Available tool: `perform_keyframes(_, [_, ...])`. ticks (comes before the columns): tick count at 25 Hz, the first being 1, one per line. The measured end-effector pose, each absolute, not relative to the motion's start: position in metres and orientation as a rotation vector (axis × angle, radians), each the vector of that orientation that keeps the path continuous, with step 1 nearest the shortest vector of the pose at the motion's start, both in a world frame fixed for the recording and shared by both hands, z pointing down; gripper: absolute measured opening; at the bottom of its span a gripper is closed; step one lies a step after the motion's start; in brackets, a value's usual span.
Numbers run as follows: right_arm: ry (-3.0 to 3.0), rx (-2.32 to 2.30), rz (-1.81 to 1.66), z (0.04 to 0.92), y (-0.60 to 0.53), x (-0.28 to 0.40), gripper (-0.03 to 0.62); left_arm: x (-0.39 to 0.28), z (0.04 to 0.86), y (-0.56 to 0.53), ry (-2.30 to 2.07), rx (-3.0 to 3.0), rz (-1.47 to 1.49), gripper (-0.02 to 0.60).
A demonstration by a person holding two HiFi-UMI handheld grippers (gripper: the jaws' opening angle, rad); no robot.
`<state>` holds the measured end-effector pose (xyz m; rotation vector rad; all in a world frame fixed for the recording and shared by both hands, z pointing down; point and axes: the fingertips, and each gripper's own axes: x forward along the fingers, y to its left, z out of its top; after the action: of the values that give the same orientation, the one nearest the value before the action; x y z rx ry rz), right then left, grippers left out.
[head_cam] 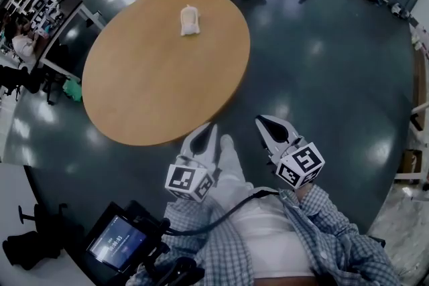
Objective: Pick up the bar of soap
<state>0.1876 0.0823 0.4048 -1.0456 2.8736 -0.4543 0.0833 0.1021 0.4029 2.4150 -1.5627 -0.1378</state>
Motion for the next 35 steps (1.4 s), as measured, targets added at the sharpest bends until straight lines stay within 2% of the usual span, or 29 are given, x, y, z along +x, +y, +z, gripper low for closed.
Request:
perform_keyframes(7, [2.934,-1.016,-0.389,0.408,0.002,0.154,0.005,0.041,0.409,0.022,-1.618,2.389,-0.142,-0.002])
perform_keyframes(18, [3.124,-0.906,-0.273,0.427,-0.152,0.055,0.005,-0.046,0.427,-0.115,-1.631,2.308,-0.160,-0.002])
perform_keyframes(23, [3.351,-0.782,-0.003,0.434,-0.190,0.046,0.005,-0.053,0.426,-0.138,-1.644,2.240,-0.170,-0.002])
perform_keyframes(33, [3.682,-0.185,0.675,0.447,-0.289,-0.010,0.006,-0.071,0.419,-0.190,-1.781,2.147,-0.212,-0.002])
perform_keyframes(35, [3.706,-0.062,0.824,0.453,-0.307,-0.026,0.032,-0.075,0.417,-0.202,-1.812,2.128,-0.208,-0.002])
